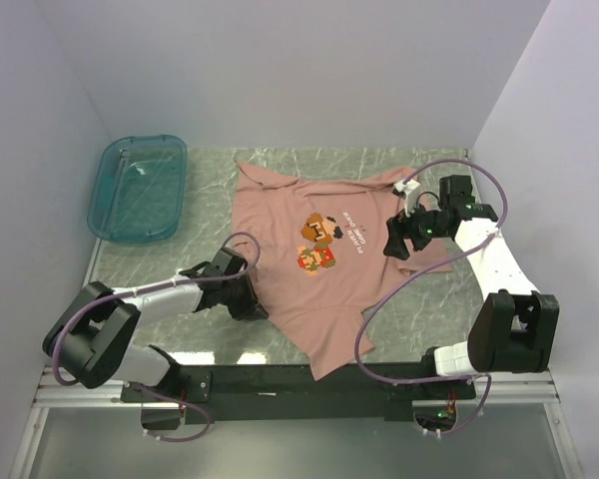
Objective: Fold and stack the t-shirts
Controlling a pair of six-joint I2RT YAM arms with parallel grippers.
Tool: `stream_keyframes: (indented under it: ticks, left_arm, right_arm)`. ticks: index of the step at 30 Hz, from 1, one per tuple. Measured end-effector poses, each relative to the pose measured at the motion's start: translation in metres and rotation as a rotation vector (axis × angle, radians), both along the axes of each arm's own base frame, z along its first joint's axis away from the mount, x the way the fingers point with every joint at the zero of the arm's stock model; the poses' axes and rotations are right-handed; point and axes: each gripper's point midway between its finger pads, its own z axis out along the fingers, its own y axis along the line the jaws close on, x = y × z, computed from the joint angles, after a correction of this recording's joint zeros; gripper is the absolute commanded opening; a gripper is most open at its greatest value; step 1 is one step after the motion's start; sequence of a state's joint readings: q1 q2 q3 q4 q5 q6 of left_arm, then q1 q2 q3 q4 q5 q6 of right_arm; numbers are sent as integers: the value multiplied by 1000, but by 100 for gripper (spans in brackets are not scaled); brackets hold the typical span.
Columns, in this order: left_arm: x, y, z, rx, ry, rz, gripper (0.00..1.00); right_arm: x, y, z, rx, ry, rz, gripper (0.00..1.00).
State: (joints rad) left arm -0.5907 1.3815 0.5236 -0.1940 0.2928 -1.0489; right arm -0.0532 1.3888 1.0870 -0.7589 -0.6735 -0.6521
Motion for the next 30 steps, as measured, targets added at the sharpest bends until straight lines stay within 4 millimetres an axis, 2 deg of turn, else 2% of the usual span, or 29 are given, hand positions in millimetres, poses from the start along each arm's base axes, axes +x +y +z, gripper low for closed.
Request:
stream_keyframes:
  ticks: [6,9,13,21,27,30]
  left_arm:
    - [4,6,2,26,-26,10,0]
    - [9,28,8,74,-47,65,0]
    - [24,60,34,83,-125,174,0]
    - [20,87,51,130,-115,236,0]
    - [38,119,75,158,-167,329,0]
    - [44,132,81,169,-184,352,14]
  right_arm:
    - [0,0,0,0,1,1,84]
    - [0,0,0,0,0,3,84]
    - [-1,0,-1,-2,-1,8,84]
    - [-1,0,-1,-5,-5,16,84]
    - [-3,-1,-2,-12,2,21,84]
    - [-4,-3,-3,-25,3,23,84]
